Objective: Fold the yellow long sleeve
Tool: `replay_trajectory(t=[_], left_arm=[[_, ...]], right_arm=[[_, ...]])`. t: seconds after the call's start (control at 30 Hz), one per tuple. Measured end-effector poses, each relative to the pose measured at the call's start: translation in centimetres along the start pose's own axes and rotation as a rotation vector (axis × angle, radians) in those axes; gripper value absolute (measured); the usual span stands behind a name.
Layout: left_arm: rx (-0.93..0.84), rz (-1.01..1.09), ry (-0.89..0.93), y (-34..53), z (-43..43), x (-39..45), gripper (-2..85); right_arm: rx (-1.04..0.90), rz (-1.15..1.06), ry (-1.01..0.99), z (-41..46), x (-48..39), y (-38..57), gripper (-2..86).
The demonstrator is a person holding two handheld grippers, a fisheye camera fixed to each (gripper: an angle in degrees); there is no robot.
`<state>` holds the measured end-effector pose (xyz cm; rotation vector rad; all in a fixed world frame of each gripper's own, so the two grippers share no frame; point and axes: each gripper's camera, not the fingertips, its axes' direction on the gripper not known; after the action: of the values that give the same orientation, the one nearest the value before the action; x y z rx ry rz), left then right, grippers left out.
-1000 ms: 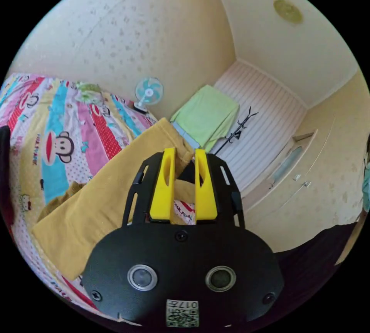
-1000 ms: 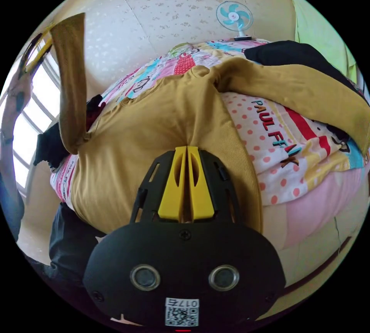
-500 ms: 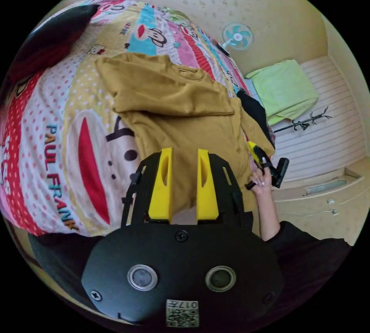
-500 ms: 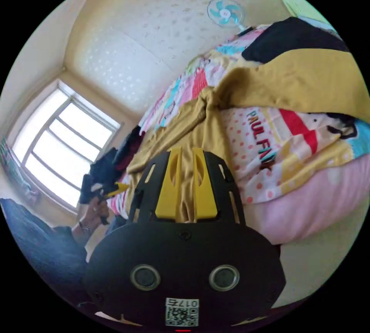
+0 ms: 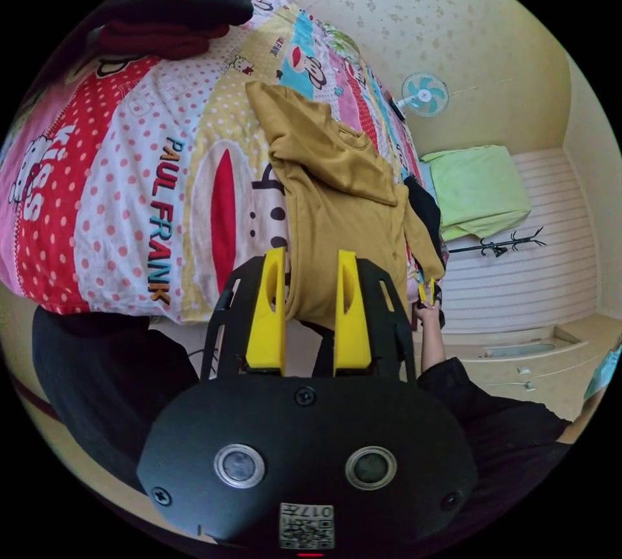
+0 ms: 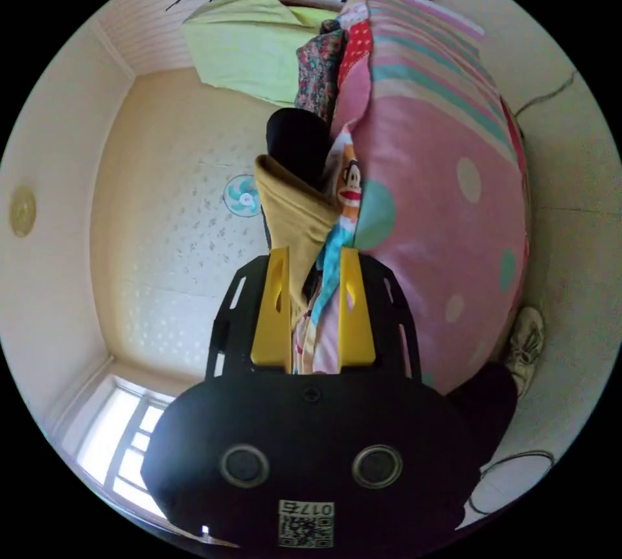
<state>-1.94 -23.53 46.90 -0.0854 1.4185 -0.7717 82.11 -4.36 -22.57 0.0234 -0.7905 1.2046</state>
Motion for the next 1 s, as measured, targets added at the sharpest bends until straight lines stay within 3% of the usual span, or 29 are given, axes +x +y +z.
replay_trajectory(t=[0.2, 0.37, 0.5, 0.6, 0.73, 0.8, 0.87, 0.93, 1.0], left_arm=[[0.011, 0.052, -0.009, -0.6, -0.5, 2.3, 11.4], [0.046, 0.118, -0.039, -0.8, -2.7, 4.3, 11.4], [0.097, 0.261, -0.328, -1.3, -5.1, 9.5, 12.0], [0.123, 0.322, -0.482, -1.7, -5.5, 12.5, 12.5], [0.103, 0.301, -0.491, -2.4, -5.4, 13.3, 13.1], [0.112, 0.286, -0.517, -2.6, -5.8, 13.1, 13.9], [0.131, 0.270, -0.568, -2.7, -6.4, 12.8, 14.6], [0.143, 0.243, -0.598, -3.0, -7.2, 11.9, 15.0], [0.138, 0.218, -0.593, -3.5, -7.7, 11.0, 15.2]], right_arm=[[0.078, 0.112, -0.160, 0.2, 1.6, -1.1, 5.3], [0.147, -0.178, -0.146, -1.8, -8.4, -1.6, 2.1], [0.060, -0.479, -0.188, 1.9, -19.9, 1.3, 1.9], [-0.122, -0.722, -0.313, 9.2, -29.3, 8.4, 2.0], [-0.558, -0.899, -0.483, 21.7, -35.6, 25.3, 2.6], [-0.782, -0.970, -0.518, 26.0, -35.0, 34.0, 3.1], [-1.097, -0.995, -0.412, 31.2, -30.9, 44.7, 4.5], [-1.278, -0.927, -0.273, 33.5, -27.0, 49.4, 6.8], [-1.289, -0.835, -0.266, 33.2, -24.6, 50.4, 8.1]])
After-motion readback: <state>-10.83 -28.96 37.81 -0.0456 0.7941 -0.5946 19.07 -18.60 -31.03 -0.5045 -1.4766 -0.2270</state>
